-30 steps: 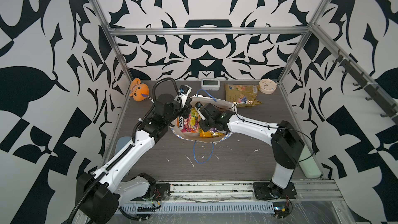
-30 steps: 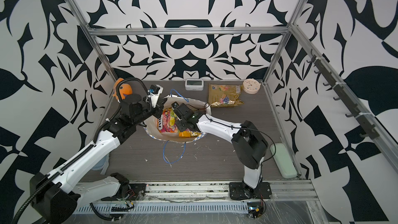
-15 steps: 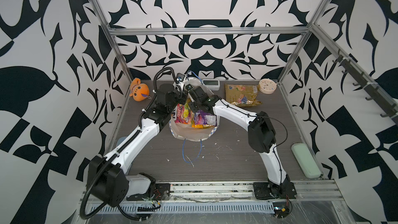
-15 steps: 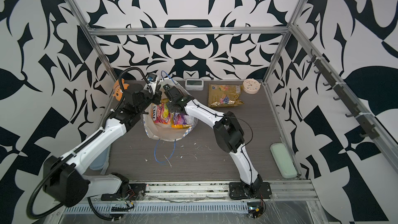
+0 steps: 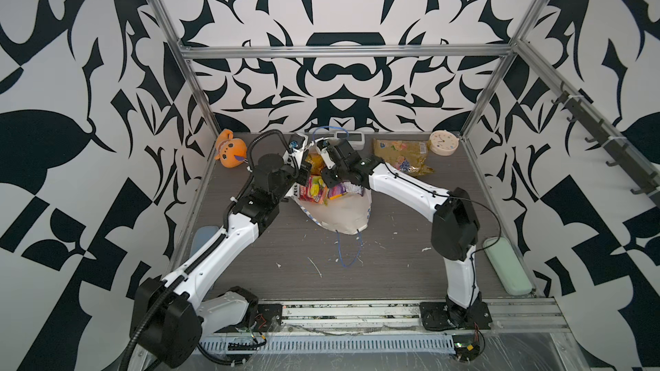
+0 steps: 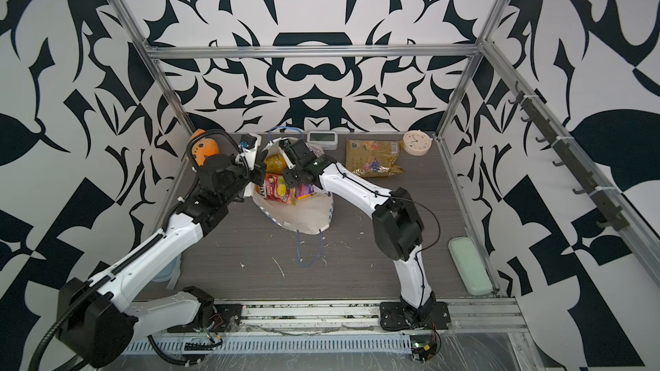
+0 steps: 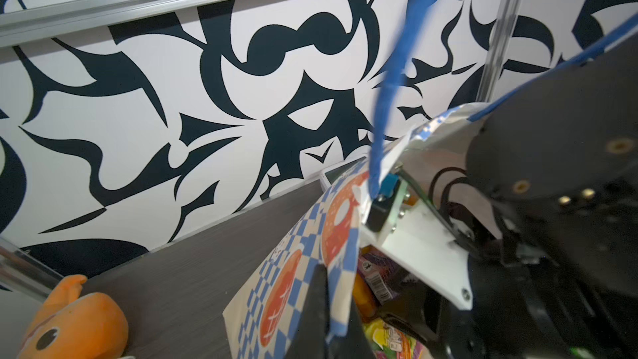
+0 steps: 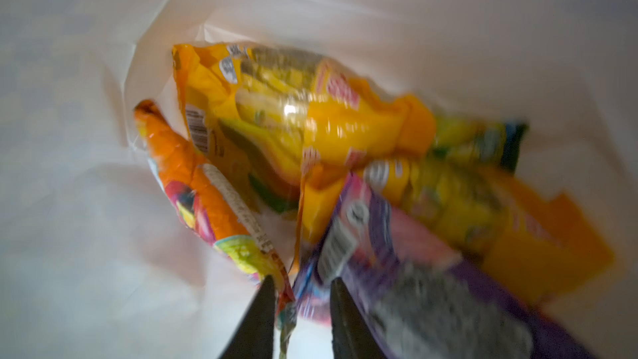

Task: Take the snacks out of the paper bag
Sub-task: Pick up the snack from the paper bag.

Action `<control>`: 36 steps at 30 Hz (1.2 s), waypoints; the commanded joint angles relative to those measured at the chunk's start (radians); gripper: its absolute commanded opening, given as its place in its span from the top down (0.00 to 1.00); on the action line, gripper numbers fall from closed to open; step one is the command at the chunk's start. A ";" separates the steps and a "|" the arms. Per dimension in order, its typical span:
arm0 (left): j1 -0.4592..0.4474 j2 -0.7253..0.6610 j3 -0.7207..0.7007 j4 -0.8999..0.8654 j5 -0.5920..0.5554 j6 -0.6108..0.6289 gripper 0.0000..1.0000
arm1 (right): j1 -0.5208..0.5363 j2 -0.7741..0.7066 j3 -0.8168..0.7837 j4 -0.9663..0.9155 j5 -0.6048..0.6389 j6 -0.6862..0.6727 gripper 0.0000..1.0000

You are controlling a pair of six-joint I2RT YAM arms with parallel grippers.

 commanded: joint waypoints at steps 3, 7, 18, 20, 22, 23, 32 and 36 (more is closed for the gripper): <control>-0.002 -0.046 -0.006 0.054 0.065 -0.053 1.00 | -0.023 -0.103 -0.204 0.320 -0.066 0.150 0.61; -0.002 -0.025 0.032 0.035 0.071 -0.053 1.00 | -0.023 -0.086 -0.191 0.318 -0.079 0.146 0.56; -0.002 0.004 0.055 0.033 0.090 -0.056 1.00 | -0.023 -0.028 -0.132 0.325 -0.205 0.150 0.40; -0.003 0.009 0.059 0.032 0.096 -0.062 1.00 | -0.023 -0.010 -0.118 0.308 -0.162 0.148 0.40; -0.004 0.012 0.064 0.028 0.101 -0.065 1.00 | -0.024 0.008 -0.108 0.328 -0.167 0.147 0.39; -0.004 0.013 0.063 0.031 0.102 -0.067 1.00 | -0.025 0.024 -0.091 0.315 -0.178 0.143 0.39; -0.006 0.032 0.080 0.034 0.117 -0.073 1.00 | -0.021 0.091 -0.038 0.329 -0.367 0.166 0.48; -0.006 0.042 0.089 0.033 0.118 -0.072 1.00 | -0.021 0.075 -0.087 0.402 -0.411 0.192 0.48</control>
